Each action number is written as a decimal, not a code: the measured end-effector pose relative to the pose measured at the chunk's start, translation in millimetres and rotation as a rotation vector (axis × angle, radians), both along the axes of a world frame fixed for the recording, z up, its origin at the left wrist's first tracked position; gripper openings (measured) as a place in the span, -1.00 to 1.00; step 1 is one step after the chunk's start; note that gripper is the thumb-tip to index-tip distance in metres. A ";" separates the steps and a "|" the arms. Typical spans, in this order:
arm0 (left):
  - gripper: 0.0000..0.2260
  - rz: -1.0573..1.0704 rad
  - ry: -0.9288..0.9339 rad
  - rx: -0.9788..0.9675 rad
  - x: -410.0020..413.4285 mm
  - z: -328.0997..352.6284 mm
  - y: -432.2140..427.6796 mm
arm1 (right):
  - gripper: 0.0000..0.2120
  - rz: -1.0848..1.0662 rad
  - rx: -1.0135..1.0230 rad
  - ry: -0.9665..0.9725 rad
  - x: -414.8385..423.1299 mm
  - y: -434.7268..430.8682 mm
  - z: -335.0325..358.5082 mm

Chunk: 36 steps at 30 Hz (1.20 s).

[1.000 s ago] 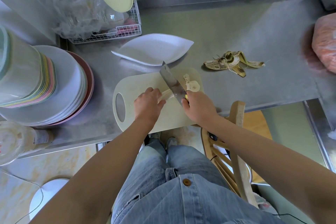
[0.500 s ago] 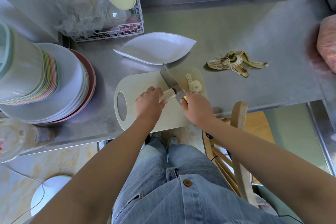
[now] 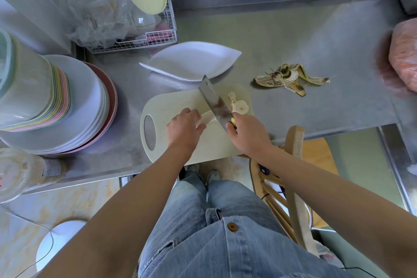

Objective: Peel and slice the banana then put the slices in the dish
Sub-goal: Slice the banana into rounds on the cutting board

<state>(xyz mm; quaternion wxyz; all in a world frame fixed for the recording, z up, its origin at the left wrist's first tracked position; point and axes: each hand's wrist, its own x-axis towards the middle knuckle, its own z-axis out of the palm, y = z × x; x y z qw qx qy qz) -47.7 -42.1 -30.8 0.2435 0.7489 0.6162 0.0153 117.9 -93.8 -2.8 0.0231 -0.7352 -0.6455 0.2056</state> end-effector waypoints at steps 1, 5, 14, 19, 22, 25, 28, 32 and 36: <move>-0.75 -0.001 0.002 -0.001 -0.1 -0.2 -0.1 | -0.78 0.002 0.000 -0.004 -0.1 0.2 -0.1; -0.76 -0.001 0.012 -0.007 -0.3 -1.2 0.2 | -0.80 -0.006 -0.013 0.003 -1.8 0.9 -2.6; -0.76 -0.002 0.016 0.004 -0.6 -3.5 0.4 | -0.80 -0.023 -0.089 -0.008 -8.6 -1.6 -16.8; -0.76 0.003 0.005 -0.007 -0.7 -3.3 1.3 | -0.77 -0.001 -0.039 -0.006 -4.7 -0.4 -11.1; -0.75 0.003 0.002 -0.016 -0.5 -2.6 1.6 | -0.78 -0.013 0.010 0.007 -2.0 0.3 -5.6; -0.75 0.005 0.003 -0.008 -0.9 -2.7 1.1 | -0.78 -0.025 0.032 0.015 0.8 0.8 1.2; -0.75 0.010 -0.003 -0.009 -0.7 -3.6 0.9 | -0.80 -0.022 -0.003 0.004 2.1 1.6 5.0; -0.75 0.014 -0.018 -0.011 -1.6 -4.6 1.6 | -0.78 -0.029 -0.003 -0.001 3.2 1.8 5.7; -0.76 0.019 -0.026 -0.012 -2.6 -5.1 1.5 | -0.74 -0.016 -0.009 -0.015 2.5 1.2 5.6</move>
